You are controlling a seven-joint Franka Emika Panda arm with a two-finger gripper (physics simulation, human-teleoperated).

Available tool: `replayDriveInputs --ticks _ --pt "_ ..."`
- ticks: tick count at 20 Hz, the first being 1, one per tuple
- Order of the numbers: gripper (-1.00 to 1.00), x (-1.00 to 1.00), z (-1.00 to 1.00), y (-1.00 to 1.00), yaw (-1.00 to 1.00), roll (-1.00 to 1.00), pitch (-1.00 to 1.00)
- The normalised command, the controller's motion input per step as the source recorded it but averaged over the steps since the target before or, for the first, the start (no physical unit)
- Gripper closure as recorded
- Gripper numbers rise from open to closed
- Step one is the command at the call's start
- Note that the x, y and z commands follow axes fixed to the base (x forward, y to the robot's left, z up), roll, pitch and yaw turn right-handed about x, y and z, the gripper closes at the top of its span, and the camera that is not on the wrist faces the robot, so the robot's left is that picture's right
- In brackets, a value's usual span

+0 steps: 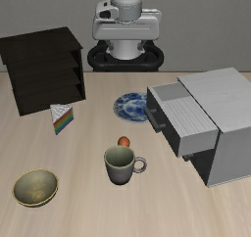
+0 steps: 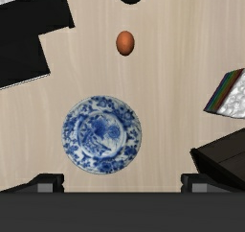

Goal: Pick up the bowl and place it on the top of the wooden shelf

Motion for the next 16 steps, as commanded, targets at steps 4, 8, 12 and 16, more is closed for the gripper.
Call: replayDriveInputs --ticks 4,8,12,16 --pt "-1.00 1.00 0.00 0.00 0.00 0.00 0.00" --pt "-1.00 1.00 0.00 0.00 0.00 0.00 0.00" --pt "-1.00 1.00 0.00 0.00 0.00 0.00 0.00" --pt "-1.00 1.00 0.00 0.00 0.00 0.00 0.00"
